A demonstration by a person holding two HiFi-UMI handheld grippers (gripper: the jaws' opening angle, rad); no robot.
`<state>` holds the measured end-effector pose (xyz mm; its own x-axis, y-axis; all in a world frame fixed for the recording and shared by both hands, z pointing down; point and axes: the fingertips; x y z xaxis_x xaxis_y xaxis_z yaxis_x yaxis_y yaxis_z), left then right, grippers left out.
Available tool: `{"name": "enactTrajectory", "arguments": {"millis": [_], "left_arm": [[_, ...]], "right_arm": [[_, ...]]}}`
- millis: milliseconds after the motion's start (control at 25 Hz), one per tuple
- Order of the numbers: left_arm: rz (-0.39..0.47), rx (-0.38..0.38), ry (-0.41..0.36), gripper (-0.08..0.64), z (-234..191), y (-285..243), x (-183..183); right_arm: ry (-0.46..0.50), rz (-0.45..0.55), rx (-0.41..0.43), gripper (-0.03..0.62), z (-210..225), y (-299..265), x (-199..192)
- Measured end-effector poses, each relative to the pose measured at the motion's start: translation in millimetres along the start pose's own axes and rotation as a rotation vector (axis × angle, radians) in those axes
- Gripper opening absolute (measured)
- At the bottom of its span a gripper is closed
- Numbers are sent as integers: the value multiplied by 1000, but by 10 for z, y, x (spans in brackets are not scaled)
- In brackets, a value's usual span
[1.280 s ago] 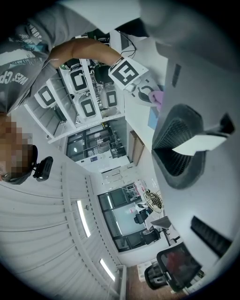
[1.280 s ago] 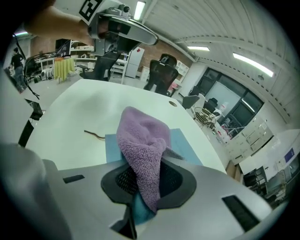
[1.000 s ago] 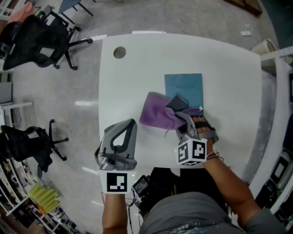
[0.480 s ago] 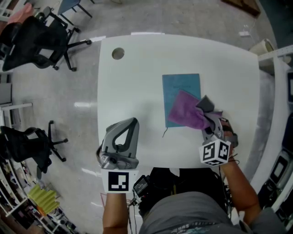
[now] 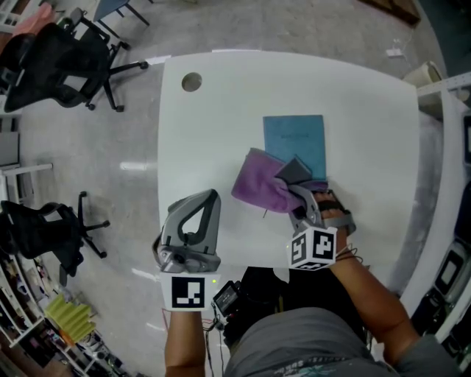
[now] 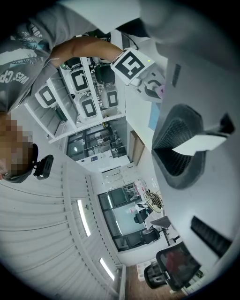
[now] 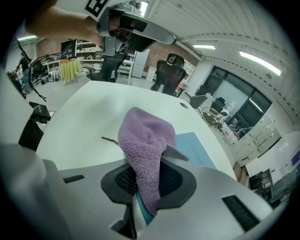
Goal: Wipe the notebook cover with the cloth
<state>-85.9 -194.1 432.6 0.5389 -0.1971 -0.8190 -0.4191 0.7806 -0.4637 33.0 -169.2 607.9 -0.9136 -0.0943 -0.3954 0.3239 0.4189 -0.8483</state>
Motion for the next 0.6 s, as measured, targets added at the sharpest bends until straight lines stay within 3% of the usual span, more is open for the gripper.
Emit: {"name": "enactTrajectory", "arguments": {"millis": [280, 600], "left_arm": [[-4, 2, 6, 2, 11, -9, -50], [21, -4, 12, 2, -16, -63, -11]], "right_arm": [[8, 21, 27, 83, -67, -2, 6], [-92, -70, -29, 83, 101, 234, -665]]}}
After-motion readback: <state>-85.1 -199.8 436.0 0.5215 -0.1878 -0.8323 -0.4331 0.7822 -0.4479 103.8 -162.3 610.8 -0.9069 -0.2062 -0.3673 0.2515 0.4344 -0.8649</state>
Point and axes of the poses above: the fingertips, and each gripper's own axes: y backward along the fingers, z to its right, x out of its top, and after that the axes turned 7 degrees about -z, right-handed
